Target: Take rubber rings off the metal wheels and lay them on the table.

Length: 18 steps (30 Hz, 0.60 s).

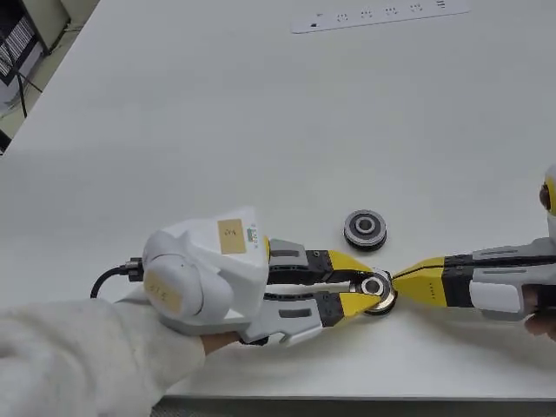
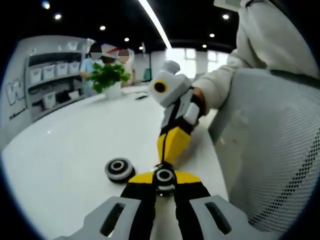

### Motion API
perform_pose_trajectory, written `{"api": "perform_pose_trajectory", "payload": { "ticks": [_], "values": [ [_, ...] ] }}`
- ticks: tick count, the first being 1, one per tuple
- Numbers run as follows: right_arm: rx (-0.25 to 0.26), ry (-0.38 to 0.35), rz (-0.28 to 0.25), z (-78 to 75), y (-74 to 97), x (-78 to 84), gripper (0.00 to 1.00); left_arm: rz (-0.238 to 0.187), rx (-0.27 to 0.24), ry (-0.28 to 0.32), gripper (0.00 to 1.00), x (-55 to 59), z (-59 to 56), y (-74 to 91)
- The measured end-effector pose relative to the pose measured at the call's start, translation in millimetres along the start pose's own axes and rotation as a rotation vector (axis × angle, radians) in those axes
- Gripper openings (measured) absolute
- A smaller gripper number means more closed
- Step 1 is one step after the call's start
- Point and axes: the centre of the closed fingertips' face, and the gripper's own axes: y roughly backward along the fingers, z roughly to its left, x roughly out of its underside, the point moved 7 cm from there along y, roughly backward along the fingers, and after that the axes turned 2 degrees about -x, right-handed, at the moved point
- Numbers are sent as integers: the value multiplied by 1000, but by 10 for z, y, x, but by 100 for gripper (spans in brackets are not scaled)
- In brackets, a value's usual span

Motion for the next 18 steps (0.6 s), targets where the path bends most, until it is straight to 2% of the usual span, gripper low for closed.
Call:
{"api": "perform_pose_trajectory", "payload": {
  "ticks": [18],
  "values": [
    [-15,-13,-5,17,-16,-4,0,-3,-1,1,14,-13,-14,-1]
  ]
}}
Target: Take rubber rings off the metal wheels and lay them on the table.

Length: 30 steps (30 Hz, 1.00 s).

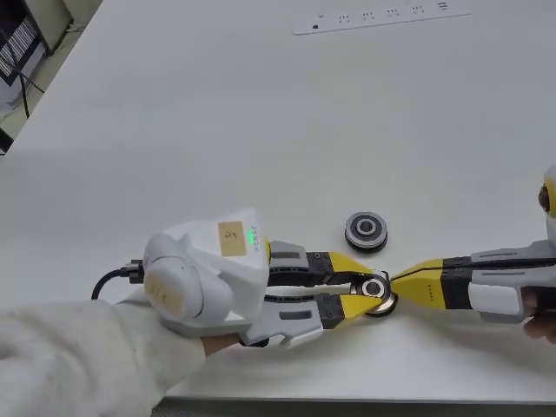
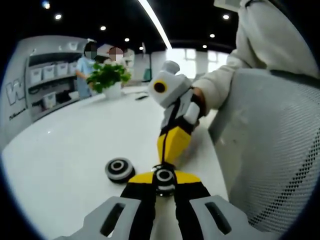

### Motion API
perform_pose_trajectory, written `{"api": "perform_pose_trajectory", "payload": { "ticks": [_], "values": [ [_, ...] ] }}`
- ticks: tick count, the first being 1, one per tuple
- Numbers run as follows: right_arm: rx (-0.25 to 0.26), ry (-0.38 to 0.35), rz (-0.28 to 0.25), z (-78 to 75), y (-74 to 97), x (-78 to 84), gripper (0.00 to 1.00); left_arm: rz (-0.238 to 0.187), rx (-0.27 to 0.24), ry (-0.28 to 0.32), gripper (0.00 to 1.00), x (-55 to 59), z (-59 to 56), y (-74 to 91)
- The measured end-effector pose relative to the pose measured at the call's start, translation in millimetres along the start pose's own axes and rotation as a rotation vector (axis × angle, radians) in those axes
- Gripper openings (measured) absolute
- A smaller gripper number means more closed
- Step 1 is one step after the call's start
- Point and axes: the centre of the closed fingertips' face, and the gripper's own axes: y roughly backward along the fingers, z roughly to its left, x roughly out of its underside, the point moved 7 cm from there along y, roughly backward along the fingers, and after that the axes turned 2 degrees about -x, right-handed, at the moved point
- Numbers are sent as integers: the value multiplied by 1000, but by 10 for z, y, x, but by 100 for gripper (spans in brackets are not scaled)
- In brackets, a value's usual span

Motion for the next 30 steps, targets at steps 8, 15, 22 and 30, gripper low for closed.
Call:
{"api": "perform_pose_trajectory", "payload": {
  "ticks": [8,15,22,30],
  "values": [
    [-6,6,-2,13,-7,-6,0,0,0,1,14,-8,-6,1],
    [-7,8,-1,19,-9,-10,0,1,0,0,14,-8,-2,3],
    [-10,17,1,29,-14,-12,0,1,0,0,14,-6,0,3],
    [-18,21,-1,37,-19,-18,0,0,0,1,14,7,12,6]
  ]
}}
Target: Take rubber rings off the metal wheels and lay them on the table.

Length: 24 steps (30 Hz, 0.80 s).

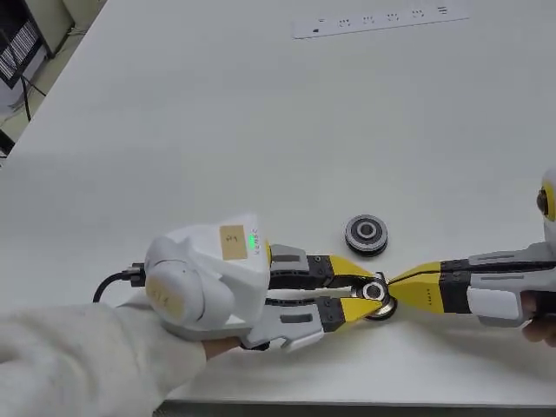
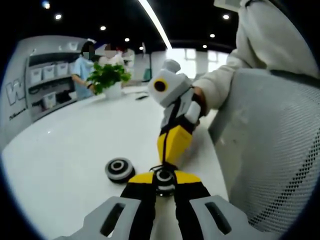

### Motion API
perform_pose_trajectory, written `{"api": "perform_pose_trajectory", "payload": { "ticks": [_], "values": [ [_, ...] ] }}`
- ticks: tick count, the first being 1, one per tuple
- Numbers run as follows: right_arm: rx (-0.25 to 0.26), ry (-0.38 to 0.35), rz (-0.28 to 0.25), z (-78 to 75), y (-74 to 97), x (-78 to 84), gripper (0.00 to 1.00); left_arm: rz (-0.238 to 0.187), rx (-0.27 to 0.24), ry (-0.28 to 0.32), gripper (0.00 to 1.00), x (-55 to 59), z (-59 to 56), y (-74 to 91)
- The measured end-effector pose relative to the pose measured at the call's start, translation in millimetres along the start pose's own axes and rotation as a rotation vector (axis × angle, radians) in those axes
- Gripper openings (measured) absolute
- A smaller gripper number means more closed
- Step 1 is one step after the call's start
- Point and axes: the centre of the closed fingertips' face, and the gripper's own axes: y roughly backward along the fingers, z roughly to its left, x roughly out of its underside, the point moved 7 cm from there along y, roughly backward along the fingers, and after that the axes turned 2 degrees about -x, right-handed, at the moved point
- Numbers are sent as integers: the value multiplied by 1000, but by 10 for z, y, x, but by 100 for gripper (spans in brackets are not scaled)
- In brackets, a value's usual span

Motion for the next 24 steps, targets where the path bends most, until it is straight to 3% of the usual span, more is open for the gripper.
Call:
{"api": "perform_pose_trajectory", "payload": {
  "ticks": [24],
  "values": [
    [-2,36,9,27,-15,-12,0,4,-2,-1,14,-21,-20,-14]
  ]
}}
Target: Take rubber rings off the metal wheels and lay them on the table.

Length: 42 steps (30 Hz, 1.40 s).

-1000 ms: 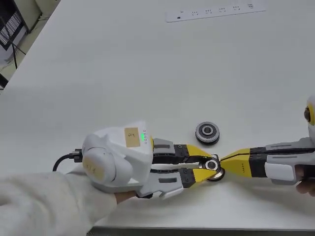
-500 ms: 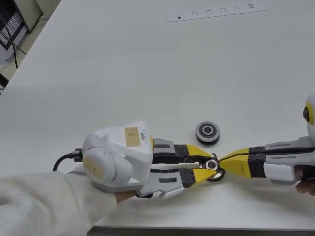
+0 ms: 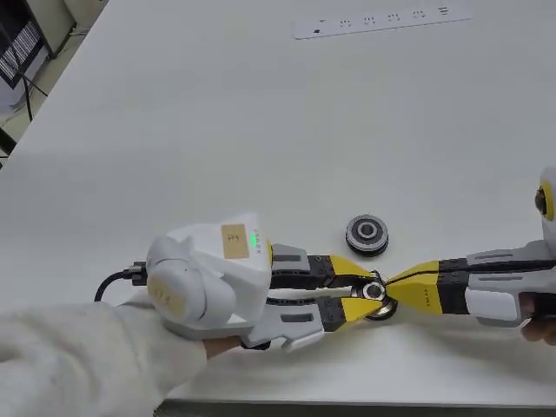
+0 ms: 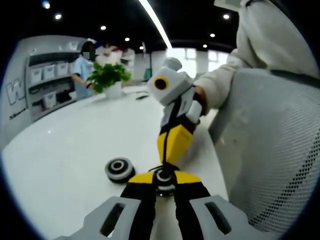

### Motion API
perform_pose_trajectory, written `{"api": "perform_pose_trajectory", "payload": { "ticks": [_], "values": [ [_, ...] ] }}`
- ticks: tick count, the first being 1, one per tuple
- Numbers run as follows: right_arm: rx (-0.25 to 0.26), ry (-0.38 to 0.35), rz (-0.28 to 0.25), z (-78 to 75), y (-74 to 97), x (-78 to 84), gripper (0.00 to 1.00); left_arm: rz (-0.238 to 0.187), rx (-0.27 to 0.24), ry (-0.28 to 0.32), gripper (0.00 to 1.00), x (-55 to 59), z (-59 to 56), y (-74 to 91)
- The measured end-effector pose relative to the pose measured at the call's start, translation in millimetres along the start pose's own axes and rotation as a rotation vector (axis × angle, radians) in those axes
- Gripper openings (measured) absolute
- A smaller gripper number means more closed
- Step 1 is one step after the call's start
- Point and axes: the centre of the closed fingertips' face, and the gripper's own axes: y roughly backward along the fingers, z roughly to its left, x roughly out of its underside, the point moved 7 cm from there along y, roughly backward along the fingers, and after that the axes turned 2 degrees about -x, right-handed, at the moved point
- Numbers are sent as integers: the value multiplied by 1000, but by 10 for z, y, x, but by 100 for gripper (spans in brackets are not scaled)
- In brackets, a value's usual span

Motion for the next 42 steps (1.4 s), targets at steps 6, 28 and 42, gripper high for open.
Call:
{"api": "perform_pose_trajectory", "payload": {
  "ticks": [6,28,42],
  "values": [
    [-7,1,-3,11,-5,-8,0,0,0,0,14,-3,-1,-1],
    [16,-25,-1,-45,10,-8,0,42,-13,17,14,-40,14,-10],
    [29,-7,12,-3,35,-48,0,71,-1,12,19,-116,-9,41]
  ]
}}
